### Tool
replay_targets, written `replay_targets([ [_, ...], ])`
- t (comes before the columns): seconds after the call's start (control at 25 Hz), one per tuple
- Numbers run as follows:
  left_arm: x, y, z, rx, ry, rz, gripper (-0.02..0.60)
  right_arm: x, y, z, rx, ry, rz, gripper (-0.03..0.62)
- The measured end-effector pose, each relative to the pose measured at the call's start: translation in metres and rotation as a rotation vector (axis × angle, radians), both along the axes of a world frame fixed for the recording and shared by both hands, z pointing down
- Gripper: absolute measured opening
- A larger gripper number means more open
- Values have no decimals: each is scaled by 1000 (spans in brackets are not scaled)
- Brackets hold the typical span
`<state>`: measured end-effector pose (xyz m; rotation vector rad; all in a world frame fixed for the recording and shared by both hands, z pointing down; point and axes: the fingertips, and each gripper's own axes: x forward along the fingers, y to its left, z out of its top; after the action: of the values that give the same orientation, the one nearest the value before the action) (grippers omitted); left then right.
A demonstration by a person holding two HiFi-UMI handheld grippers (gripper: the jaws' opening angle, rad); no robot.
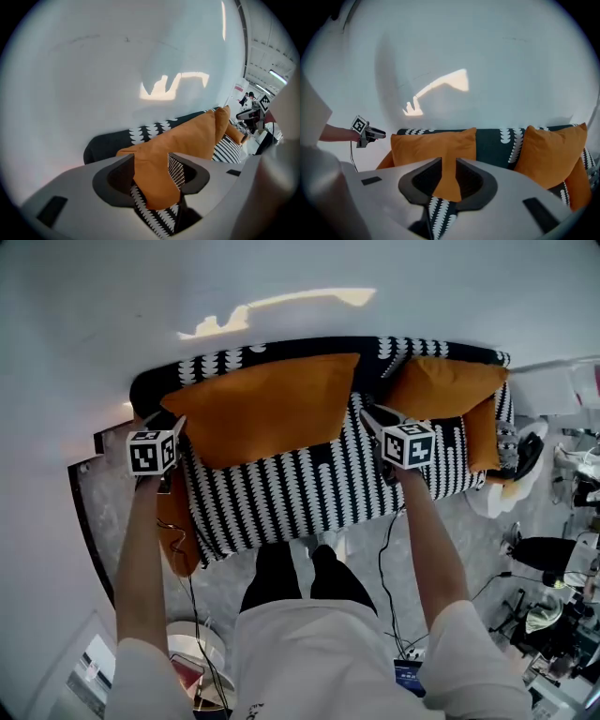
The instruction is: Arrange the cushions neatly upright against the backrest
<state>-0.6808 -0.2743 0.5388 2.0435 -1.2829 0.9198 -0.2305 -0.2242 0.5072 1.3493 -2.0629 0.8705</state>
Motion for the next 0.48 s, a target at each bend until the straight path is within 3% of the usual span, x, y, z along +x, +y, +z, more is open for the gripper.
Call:
replay_targets([
  [0.16,41,51,-18,-18,59,53,213,-2,67,-16,-19,-74,2,67],
  [0.36,102,117,-33,-24,78,75,89,8,137,-35,-19,-140,-2,33],
  [0.48,149,155,-43,-10,79,79,39,28,169,-49,18,-127,-17,26],
])
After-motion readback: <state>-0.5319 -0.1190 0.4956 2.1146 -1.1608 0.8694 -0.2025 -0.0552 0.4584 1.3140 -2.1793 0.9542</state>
